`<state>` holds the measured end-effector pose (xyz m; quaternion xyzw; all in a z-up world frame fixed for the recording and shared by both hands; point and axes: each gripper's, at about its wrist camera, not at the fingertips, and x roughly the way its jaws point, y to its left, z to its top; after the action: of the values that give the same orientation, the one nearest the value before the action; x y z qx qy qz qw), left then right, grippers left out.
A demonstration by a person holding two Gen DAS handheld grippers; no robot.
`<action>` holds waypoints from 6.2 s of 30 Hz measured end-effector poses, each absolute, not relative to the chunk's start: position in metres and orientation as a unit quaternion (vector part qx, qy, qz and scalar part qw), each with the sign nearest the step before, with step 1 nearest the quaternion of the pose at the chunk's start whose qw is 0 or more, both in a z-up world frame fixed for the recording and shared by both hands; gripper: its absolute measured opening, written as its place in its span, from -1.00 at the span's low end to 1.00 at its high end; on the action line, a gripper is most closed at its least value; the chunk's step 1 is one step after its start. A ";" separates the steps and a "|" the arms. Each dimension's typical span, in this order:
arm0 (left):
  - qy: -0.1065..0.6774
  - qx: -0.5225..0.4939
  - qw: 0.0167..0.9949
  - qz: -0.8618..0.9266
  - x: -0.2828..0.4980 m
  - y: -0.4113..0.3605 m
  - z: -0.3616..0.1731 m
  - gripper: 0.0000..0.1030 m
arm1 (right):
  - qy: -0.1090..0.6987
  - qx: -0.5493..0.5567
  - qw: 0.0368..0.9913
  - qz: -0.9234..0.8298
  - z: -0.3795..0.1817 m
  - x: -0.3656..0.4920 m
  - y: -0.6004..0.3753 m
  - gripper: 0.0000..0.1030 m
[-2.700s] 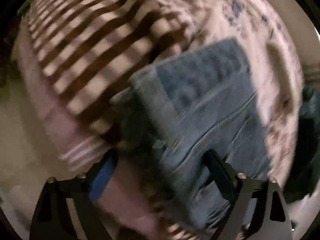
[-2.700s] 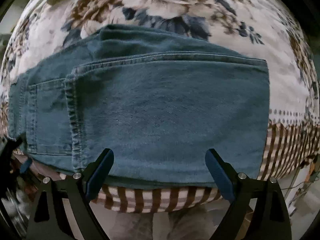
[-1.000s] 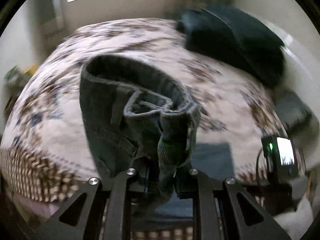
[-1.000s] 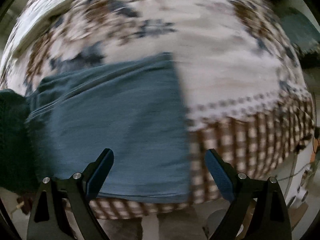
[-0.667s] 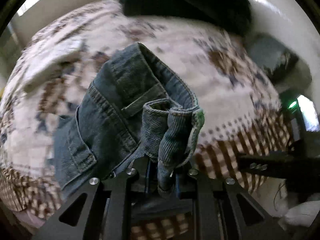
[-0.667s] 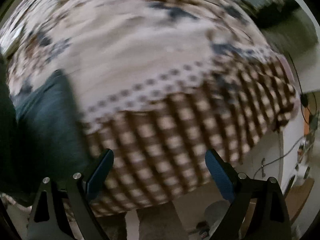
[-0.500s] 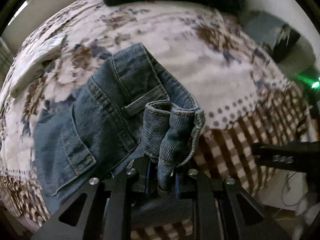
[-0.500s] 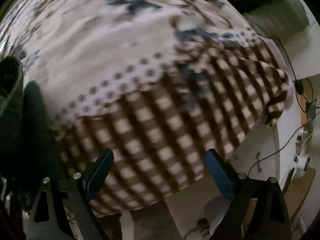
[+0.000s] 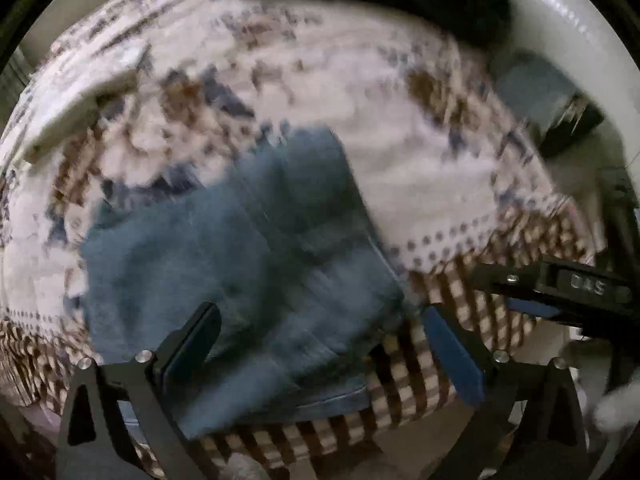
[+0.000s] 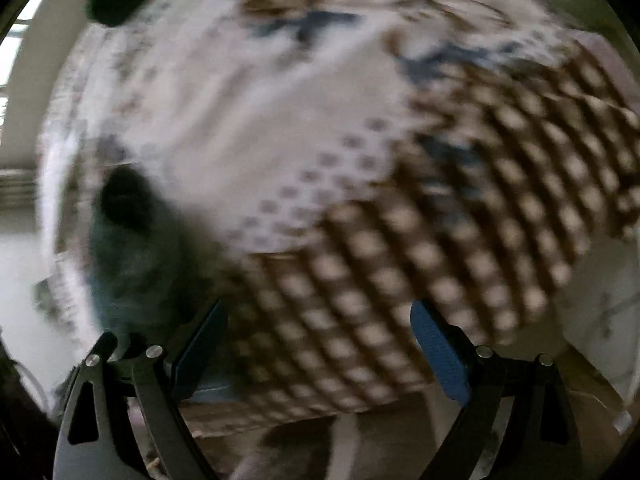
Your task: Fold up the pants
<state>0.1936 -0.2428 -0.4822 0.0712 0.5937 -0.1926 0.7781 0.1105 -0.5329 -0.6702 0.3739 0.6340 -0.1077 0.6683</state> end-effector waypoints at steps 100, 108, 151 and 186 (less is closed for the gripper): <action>0.698 -0.282 0.644 -0.135 0.259 -0.034 -0.626 0.90 | 0.550 0.641 0.514 0.149 -0.749 0.126 -0.402 0.58; 0.690 -0.266 0.654 -0.159 0.261 -0.049 -0.623 0.17 | 0.594 0.598 0.528 0.102 -0.777 0.161 -0.379 0.19; 0.489 -0.268 0.817 -0.146 0.677 0.192 -0.501 -0.53 | 0.495 0.450 0.708 0.229 -0.600 0.679 -0.146 -0.32; 0.528 -0.016 0.847 0.053 0.590 0.143 -0.457 0.93 | 0.567 0.035 0.821 -0.051 -0.522 0.634 -0.104 0.85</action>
<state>0.5898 0.1431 -0.4570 -0.0157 0.5282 0.0534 0.8473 0.6338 -0.1035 -0.5218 0.0353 0.5675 -0.0515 0.8210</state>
